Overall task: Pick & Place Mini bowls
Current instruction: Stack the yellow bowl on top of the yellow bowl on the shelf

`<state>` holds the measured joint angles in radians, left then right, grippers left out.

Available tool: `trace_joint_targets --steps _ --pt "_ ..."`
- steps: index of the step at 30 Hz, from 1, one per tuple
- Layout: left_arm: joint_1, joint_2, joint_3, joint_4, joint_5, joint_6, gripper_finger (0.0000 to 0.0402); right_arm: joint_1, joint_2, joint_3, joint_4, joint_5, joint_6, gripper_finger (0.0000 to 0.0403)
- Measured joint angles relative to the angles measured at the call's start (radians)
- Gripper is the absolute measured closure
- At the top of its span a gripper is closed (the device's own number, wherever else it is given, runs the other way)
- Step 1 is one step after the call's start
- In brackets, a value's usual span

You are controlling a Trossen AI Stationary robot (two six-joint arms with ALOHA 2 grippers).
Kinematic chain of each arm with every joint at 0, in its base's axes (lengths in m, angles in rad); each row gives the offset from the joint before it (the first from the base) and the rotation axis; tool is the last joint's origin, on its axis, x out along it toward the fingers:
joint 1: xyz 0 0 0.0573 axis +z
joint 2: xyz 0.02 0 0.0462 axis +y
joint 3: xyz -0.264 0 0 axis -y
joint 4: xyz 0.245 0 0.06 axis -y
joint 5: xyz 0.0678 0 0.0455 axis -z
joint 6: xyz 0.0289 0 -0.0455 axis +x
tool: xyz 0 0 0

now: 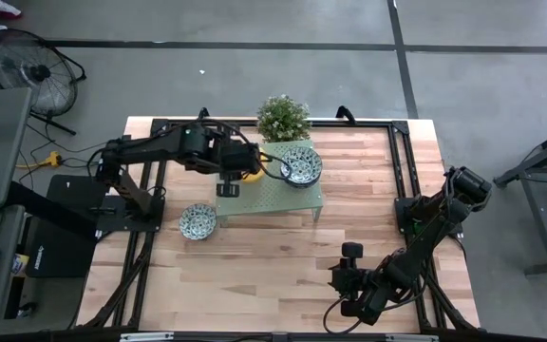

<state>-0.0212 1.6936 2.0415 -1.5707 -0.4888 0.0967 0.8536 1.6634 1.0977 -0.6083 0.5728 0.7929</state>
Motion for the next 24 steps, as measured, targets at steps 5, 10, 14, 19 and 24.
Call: trace_joint_targets --steps 5,10,14,19,24 --pt "-0.032 -0.008 0.000 0.005 -0.108 -0.077 0.0253 0.000 0.000 0.000 0.000 0.000 0.003 0.0238" --pt "-0.105 -0.006 -0.002 0.003 -0.203 -0.152 0.0289 0.000 0.000 0.000 0.000 -0.001 0.011 0.0238" --pt "-0.168 -0.006 -0.004 0.000 -0.272 -0.204 0.0346 0.000 0.000 0.000 0.000 -0.003 0.014 0.0238" --pt "-0.216 -0.015 -0.087 0.006 -0.339 -0.322 0.0394 0.000 0.000 0.000 0.000 -0.003 0.018 0.0238" --pt "-0.241 -0.027 -0.228 0.009 -0.401 -0.485 0.0399 0.000 0.000 0.000 0.000 0.000 0.018 0.0238"
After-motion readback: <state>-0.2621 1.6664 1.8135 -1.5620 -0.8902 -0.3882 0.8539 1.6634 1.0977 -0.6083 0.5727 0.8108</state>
